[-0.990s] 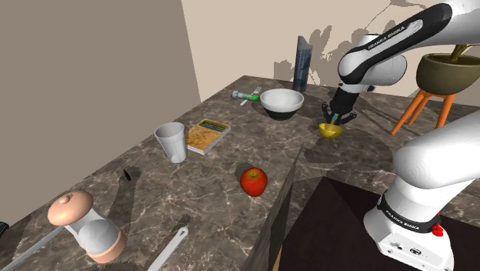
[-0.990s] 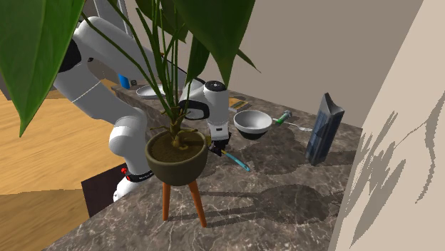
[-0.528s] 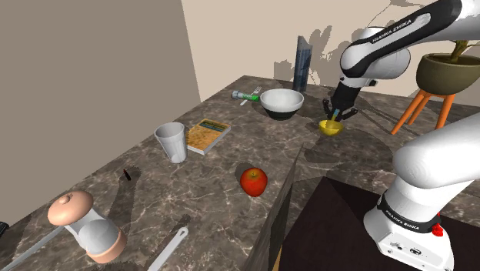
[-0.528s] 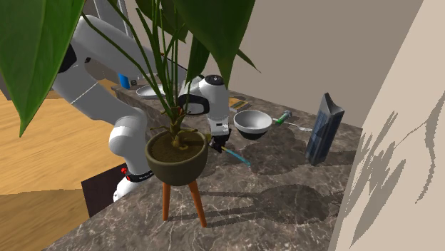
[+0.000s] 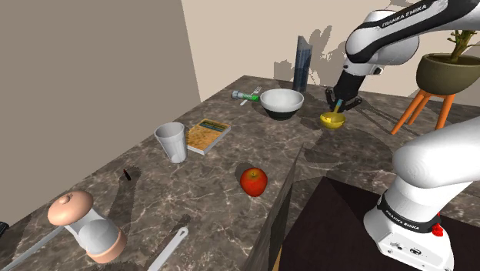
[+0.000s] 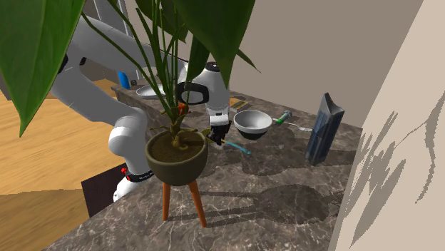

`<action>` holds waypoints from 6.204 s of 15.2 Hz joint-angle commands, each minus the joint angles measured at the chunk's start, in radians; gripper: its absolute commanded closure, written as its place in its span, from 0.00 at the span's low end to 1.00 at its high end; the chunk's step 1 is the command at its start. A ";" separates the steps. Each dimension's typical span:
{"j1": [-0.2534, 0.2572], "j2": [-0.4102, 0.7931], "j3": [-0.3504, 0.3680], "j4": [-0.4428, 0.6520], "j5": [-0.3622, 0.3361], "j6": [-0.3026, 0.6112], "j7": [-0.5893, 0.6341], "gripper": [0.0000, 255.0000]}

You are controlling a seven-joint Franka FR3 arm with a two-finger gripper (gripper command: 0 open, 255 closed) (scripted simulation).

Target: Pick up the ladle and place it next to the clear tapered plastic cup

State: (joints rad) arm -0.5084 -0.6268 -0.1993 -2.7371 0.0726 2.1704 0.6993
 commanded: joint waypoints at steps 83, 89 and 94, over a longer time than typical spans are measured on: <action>0.227 0.594 0.852 0.612 0.011 0.105 1.038 1.00; 0.230 0.637 0.856 0.567 -0.021 0.186 1.057 1.00; 0.234 0.680 0.856 0.536 -0.057 0.252 1.081 1.00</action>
State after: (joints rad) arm -0.2756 0.0434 0.6570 -2.1935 0.0242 2.4058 1.7745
